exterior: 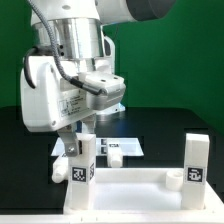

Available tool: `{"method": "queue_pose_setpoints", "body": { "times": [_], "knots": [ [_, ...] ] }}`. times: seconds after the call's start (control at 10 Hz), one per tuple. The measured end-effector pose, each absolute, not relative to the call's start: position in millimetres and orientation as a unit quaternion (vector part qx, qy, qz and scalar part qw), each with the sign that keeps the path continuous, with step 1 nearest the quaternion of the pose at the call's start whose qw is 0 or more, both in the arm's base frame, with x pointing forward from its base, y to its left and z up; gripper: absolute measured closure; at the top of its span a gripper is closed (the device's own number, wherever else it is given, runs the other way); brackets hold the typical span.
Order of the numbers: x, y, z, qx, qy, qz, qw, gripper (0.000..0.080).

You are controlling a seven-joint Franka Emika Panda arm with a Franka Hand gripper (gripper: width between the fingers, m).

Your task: Assemble desk

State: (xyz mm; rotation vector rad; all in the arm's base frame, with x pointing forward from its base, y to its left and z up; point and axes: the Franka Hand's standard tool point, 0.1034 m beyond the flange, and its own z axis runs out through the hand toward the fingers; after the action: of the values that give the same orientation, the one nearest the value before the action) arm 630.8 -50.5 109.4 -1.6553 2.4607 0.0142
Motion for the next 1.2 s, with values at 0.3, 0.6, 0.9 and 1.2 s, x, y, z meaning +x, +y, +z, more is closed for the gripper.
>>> {"method": "queue_pose_setpoints", "body": {
  "times": [0.3, 0.6, 0.9, 1.2],
  "knots": [
    [634.9, -34.7, 134.5, -0.567, 0.817, 0.007, 0.104, 0.0186],
    [632.5, -28.8, 136.4, -0.571, 0.814, 0.012, 0.104, 0.0151],
    [630.6, -22.4, 135.7, -0.575, 0.812, 0.014, 0.103, 0.0151],
    [606.7, 17.8, 137.2, -0.595, 0.798, 0.041, 0.093, 0.0151]
  ]
}}
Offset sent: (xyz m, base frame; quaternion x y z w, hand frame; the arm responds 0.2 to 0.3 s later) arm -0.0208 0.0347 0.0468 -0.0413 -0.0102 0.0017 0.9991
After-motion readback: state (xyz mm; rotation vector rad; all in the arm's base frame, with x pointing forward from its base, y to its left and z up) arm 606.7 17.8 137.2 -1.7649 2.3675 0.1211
